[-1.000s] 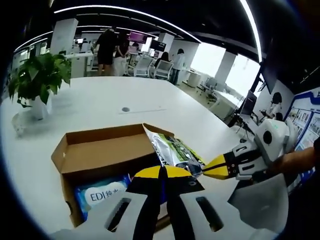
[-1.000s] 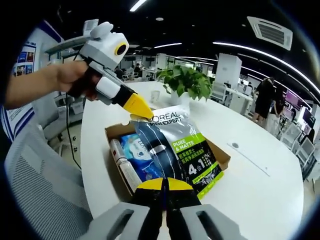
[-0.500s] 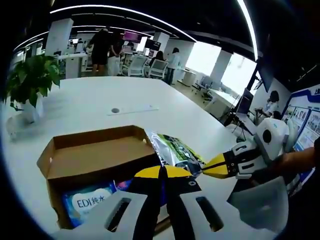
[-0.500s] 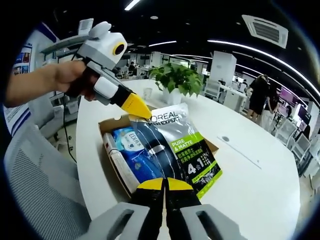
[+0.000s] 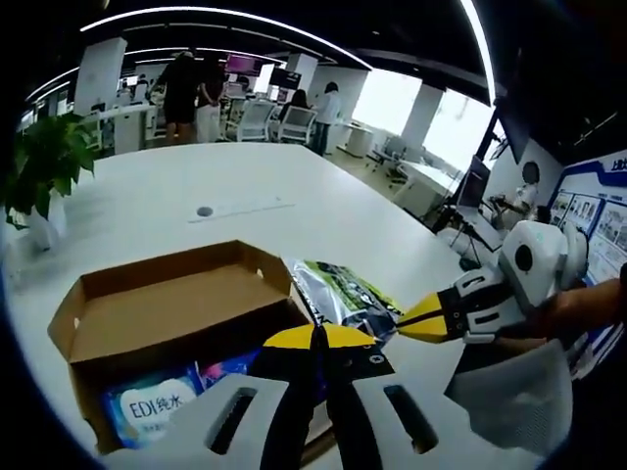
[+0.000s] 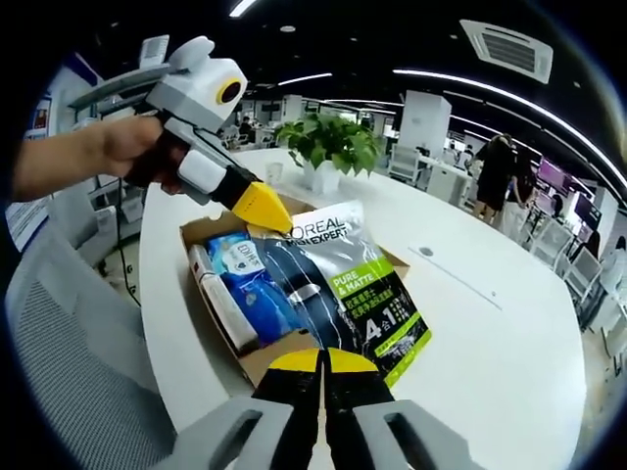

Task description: Operate the shoe box by opening the lid, removing the specified soft item, and placing it in the target area until the item is outside and the box remains undamaged.

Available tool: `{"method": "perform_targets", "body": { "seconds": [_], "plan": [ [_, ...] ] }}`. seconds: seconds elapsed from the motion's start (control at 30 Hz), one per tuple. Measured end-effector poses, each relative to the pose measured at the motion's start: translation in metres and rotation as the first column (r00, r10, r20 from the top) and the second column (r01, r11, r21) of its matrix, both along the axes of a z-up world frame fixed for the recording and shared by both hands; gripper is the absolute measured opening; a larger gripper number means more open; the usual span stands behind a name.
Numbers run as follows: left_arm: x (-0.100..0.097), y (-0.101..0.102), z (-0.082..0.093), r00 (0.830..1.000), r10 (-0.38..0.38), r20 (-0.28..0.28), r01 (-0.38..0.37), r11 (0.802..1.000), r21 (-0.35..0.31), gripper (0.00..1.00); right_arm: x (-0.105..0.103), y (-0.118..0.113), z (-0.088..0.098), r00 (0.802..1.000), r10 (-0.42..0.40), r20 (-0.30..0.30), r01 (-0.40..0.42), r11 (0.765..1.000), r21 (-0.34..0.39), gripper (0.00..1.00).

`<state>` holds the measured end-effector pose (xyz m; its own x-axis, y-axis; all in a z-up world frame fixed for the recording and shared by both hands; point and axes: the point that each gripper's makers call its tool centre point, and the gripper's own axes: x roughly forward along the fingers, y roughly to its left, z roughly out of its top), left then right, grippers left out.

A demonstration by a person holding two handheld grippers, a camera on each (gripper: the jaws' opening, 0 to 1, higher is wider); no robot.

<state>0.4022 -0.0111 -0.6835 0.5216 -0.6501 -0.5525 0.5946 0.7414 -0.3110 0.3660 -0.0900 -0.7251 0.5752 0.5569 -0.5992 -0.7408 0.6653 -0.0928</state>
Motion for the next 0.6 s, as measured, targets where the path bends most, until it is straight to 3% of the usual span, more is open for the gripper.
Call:
{"method": "perform_targets", "body": {
  "seconds": [0.6],
  "plan": [
    [0.005, -0.034, -0.024, 0.998, -0.051, -0.034, 0.052, 0.998, 0.021, 0.0, 0.001, -0.031, -0.027, 0.998, -0.054, -0.045, 0.054, 0.999, 0.003, 0.0]
  ]
}}
